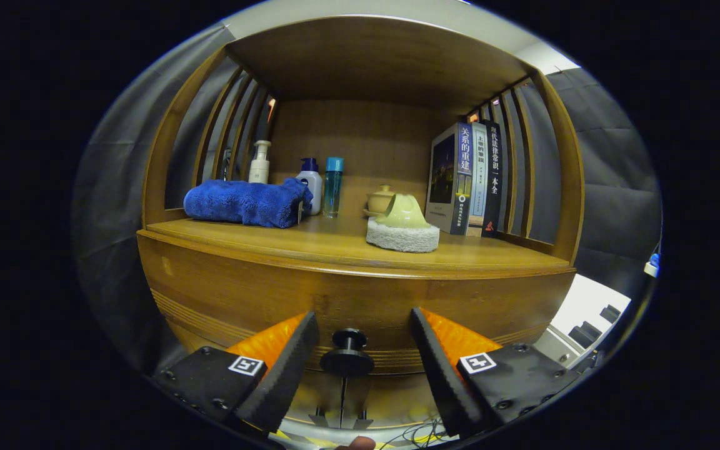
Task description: Pull open the drawer, take out the items inside it, and place them on the countertop above the cabinet.
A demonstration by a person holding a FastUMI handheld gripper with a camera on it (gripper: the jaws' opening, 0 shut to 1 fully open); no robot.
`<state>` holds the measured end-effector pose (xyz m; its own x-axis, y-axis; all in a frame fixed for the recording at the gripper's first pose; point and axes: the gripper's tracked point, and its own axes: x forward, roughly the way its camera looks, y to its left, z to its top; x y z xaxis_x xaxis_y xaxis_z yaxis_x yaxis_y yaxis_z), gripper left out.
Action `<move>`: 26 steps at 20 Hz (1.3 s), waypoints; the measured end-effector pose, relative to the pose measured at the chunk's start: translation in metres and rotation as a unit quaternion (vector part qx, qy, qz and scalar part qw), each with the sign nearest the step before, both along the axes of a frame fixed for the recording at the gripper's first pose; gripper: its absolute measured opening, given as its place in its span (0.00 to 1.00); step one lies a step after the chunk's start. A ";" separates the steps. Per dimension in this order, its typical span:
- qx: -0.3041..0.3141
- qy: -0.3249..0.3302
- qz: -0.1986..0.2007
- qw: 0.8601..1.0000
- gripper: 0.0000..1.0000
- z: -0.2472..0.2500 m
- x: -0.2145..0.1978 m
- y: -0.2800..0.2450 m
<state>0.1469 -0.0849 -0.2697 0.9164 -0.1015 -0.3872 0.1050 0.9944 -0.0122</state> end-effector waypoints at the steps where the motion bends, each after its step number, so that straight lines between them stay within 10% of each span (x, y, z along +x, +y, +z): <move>1: 0.001 0.004 0.002 1.000 0.98 0.000 -0.002 0.002; 26: -0.002 -0.105 -0.007 0.994 0.98 0.201 -0.124 0.017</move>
